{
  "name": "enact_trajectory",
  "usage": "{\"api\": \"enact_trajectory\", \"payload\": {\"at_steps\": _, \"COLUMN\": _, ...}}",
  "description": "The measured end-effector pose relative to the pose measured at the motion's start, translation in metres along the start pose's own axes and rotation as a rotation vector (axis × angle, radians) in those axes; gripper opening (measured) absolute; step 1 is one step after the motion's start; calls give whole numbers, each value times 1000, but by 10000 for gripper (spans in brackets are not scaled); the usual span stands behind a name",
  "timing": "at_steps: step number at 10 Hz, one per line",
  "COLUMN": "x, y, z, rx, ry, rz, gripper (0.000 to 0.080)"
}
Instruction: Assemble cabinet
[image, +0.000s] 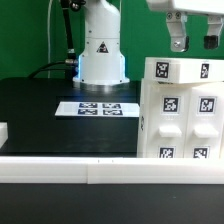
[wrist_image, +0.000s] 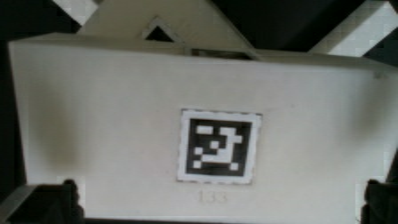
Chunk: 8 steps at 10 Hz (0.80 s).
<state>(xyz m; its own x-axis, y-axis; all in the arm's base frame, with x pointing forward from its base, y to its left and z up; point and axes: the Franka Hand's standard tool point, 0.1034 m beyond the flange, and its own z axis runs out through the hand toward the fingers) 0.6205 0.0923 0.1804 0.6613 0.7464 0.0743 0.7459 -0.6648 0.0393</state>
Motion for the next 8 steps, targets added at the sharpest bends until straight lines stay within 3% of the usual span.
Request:
{"api": "enact_trajectory", "payload": {"at_steps": 3, "x": -3, "y": 3, "z": 0, "rx": -3, "ry": -4, "rz": -210, "gripper": 797}}
{"api": "enact_trajectory", "payload": {"at_steps": 5, "x": -5, "y": 7, "z": -1, "rx": -17, "ry": -22, "rz": -486, "gripper": 797}}
{"api": "enact_trajectory", "payload": {"at_steps": 8, "x": -4, "y": 3, "z": 5, "rx": -21, "ry": -61, "rz": -786, "gripper": 797}}
